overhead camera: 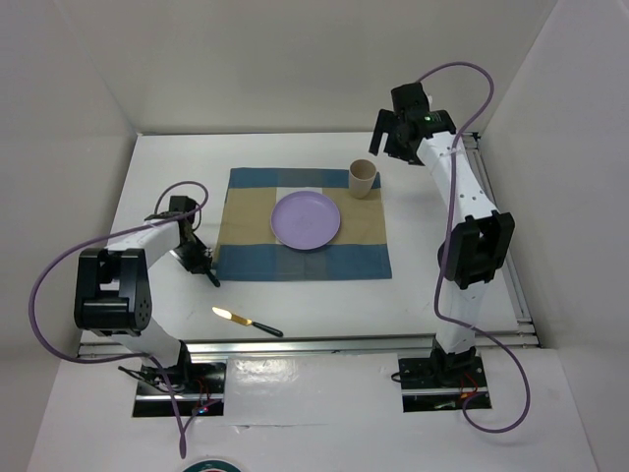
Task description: Set the dinner table for one person
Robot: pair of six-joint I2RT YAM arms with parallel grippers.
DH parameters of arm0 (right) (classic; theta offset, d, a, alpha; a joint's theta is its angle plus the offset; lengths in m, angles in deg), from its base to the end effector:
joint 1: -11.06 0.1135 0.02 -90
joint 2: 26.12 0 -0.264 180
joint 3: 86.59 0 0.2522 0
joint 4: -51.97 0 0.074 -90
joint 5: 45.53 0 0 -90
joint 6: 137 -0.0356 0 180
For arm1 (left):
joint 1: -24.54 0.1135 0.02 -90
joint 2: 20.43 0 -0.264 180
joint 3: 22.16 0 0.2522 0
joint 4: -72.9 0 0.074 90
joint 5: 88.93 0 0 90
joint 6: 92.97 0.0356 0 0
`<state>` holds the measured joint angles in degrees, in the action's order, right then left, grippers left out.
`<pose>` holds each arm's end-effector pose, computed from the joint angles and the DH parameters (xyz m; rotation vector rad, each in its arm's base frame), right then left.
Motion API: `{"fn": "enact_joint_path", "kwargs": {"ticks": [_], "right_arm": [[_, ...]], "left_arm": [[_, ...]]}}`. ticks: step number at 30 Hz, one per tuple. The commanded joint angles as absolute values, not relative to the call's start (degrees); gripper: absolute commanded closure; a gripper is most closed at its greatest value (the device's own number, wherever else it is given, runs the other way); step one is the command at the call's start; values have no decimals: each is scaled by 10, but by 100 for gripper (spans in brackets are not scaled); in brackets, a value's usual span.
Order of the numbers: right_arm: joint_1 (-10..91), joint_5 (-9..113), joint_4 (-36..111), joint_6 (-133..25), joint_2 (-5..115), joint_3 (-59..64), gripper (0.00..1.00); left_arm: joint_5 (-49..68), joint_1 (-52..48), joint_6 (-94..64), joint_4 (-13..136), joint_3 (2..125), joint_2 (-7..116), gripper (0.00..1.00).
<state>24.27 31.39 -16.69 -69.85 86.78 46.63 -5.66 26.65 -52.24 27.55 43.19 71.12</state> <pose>0.4219 0.0908 0.3631 0.3039 2.3665 0.0208 0.2877 0.0148 0.1623 -1.2379 2.5116 -0.0310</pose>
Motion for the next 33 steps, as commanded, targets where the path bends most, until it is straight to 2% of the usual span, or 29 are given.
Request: {"fn": "enact_joint_path", "kwargs": {"ticks": [1,2,7,11,15,21,26,33], "right_arm": [[247,292,-152,-696,824,446,0],[247,292,-152,-696,819,438,0],[242,299,-141,-696,807,407,0],[242,333,-127,-701,786,351,0],[272,340,-102,-695,727,266,0],[293,325,-77,-695,600,115,0],[299,352,-118,-709,541,94,0],[319,328,-154,-715,510,89,0]], "left_arm": [[-106,269,-527,233,442,709,89],[-115,269,-519,225,451,681,100],[-161,206,-425,184,562,647,100],[-127,127,-341,163,640,703,100],[-136,72,-333,163,697,778,100],[-142,43,-290,141,803,898,100],[-178,35,-282,107,855,972,100],[-162,35,-306,121,833,984,100]]}}
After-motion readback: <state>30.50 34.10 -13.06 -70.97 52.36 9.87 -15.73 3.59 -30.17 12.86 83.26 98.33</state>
